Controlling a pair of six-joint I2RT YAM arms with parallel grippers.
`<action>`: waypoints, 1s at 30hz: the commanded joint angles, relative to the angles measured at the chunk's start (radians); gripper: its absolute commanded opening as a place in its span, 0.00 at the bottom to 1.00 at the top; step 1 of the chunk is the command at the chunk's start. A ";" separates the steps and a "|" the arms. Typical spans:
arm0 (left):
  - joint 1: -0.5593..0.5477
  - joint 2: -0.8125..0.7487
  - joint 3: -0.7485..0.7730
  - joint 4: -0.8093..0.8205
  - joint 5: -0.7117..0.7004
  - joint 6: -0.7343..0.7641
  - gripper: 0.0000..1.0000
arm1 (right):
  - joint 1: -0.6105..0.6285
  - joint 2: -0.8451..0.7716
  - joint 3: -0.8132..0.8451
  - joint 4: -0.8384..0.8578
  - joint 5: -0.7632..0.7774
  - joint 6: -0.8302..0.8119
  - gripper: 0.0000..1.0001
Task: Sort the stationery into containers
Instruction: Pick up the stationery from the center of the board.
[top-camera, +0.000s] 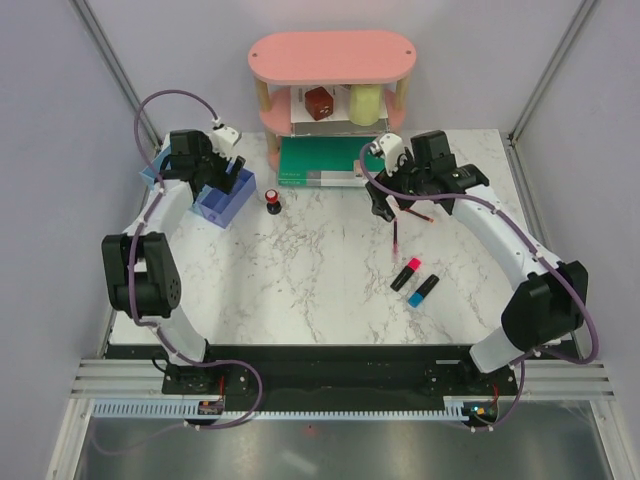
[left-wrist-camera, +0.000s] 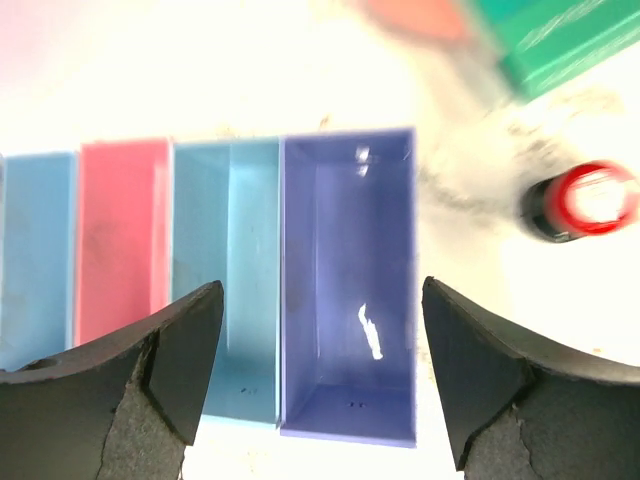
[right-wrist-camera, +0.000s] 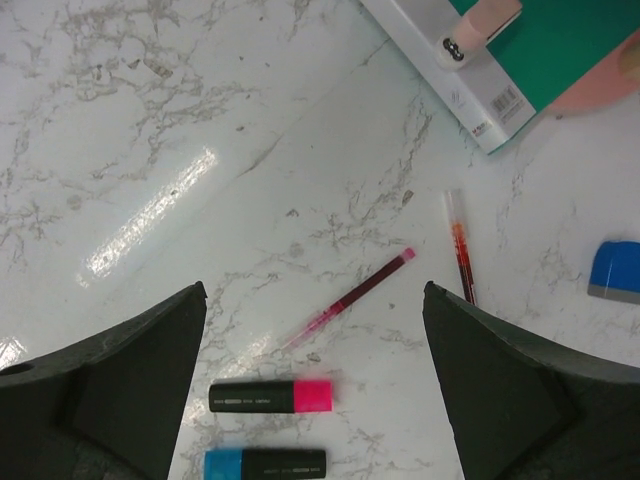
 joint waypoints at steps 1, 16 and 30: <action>-0.014 -0.112 0.017 -0.040 0.171 -0.065 0.87 | 0.001 -0.088 -0.046 0.021 0.053 -0.030 0.97; -0.230 0.039 0.050 -0.163 0.183 -0.041 0.84 | -0.002 -0.151 -0.079 0.018 0.157 -0.037 0.98; -0.245 0.167 0.122 -0.133 0.089 -0.039 0.82 | -0.004 -0.168 -0.100 0.016 0.135 -0.023 0.98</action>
